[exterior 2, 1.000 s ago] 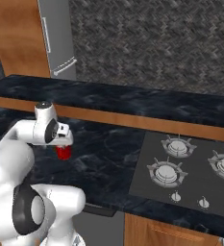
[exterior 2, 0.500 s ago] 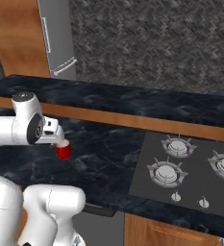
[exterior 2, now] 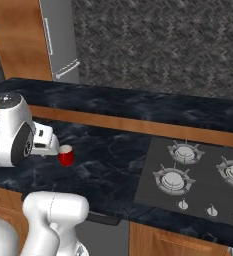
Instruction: Clear the mugs and bowl far away from the sink.
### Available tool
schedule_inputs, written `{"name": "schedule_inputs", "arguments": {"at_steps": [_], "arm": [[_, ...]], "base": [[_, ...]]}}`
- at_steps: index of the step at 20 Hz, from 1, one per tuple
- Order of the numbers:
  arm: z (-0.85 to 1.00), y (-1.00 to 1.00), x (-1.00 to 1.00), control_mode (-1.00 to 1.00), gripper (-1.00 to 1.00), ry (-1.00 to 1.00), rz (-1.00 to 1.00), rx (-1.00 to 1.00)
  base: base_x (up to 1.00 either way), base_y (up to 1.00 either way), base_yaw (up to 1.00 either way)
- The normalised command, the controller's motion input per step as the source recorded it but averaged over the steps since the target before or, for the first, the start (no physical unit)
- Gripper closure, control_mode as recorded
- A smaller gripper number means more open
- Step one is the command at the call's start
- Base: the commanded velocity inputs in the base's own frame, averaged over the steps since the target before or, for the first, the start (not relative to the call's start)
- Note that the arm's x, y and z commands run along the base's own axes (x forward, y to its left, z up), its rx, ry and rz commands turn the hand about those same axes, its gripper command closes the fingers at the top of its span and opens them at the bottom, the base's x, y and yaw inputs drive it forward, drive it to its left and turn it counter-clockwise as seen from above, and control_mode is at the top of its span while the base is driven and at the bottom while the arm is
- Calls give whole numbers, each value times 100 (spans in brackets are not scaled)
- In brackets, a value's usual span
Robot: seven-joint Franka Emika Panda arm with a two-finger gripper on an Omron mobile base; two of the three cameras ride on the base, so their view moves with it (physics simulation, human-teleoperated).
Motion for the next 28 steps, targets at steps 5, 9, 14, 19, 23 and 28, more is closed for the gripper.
{"name": "schedule_inputs", "arguments": {"at_steps": [5, 9, 14, 19, 23, 28], "arm": [[72, -28, -80, -100, -100, 0, -3, 13], [71, -19, -57, -100, -100, 0, -7, 10], [9, -2, -2, 100, -100, 0, -4, 0], [0, 0, 0, 100, -100, 0, 0, 0], [0, 0, 0, 100, -100, 0, 0, 0], [0, 0, 0, 100, -100, 0, 0, 0]], "base": [[0, 0, 0], [0, 0, 0], [-3, -27, -53], [0, 0, -99], [0, 0, -100], [0, 0, -100]]}}
